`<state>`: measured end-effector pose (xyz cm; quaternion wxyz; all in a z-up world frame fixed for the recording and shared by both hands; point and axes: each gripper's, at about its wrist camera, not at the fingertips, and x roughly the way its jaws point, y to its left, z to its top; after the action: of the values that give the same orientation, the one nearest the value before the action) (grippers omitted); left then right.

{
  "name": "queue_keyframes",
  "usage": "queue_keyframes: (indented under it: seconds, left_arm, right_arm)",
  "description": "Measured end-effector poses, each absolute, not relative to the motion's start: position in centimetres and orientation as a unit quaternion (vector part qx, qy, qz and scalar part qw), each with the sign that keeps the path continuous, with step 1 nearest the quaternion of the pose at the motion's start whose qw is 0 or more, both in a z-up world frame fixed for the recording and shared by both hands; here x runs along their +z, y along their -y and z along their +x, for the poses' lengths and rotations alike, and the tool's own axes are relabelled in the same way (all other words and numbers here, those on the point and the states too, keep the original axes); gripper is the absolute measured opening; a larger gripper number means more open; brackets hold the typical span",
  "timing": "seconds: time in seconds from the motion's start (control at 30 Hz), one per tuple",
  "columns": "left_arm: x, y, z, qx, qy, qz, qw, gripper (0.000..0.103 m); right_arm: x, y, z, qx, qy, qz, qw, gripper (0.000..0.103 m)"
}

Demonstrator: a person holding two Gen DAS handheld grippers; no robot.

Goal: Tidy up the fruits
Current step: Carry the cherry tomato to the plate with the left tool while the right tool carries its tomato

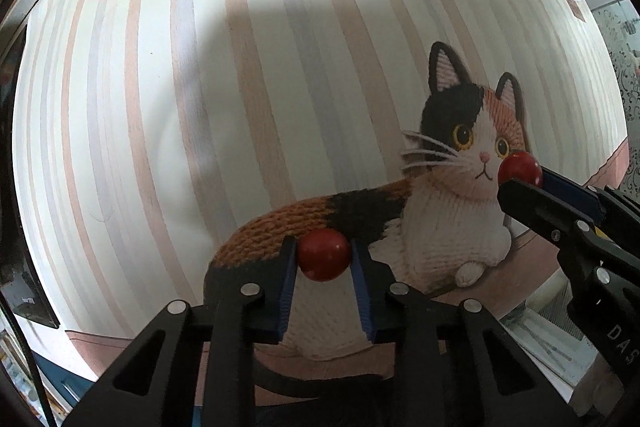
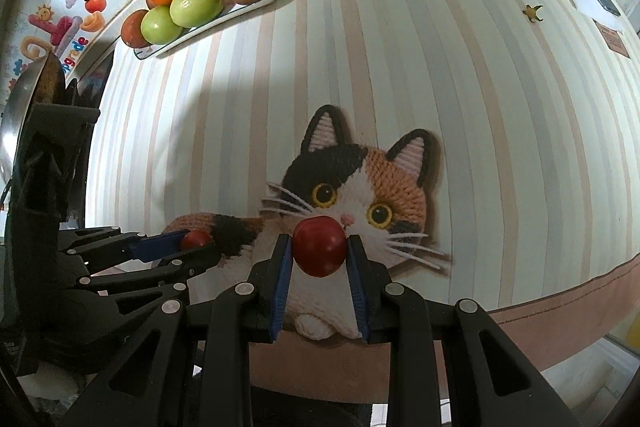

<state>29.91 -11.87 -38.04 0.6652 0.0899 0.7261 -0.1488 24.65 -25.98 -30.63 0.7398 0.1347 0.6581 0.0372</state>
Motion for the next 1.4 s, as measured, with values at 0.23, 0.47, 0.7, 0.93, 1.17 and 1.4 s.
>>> queue_keyframes:
  seconds: [0.23,0.47,0.7,0.93,1.17,1.4]
  left_arm:
    - [-35.0,10.9,31.3,-0.148,-0.698,0.068,0.697,0.024]
    - [-29.8,8.1,35.9,-0.132,-0.653,0.014,0.745,0.024]
    - [-27.0,4.3,41.0,-0.093,-0.627,-0.040,0.772,0.024]
    - [-27.8,1.6,45.2,-0.060,-0.612,-0.059,0.787,0.024]
    - [-29.4,-0.1,47.0,-0.054,-0.615,-0.083,0.782,0.024]
    - [-30.9,-0.1,48.2,-0.051,-0.626,-0.070,0.775,0.024]
  right_arm:
    - [-29.6,26.1,25.6,0.040,-0.646,0.145,0.748,0.029]
    - [-27.4,26.3,29.3,0.058,-0.617,0.181,0.763,0.029]
    - [-26.2,23.9,34.6,0.094,-0.585,0.200,0.780,0.029]
    - [-28.0,20.6,39.6,0.100,-0.559,0.205,0.797,0.029]
    - [-29.8,18.8,42.8,0.079,-0.559,0.174,0.807,0.029]
    - [-30.6,18.1,43.6,0.063,-0.562,0.157,0.809,0.029]
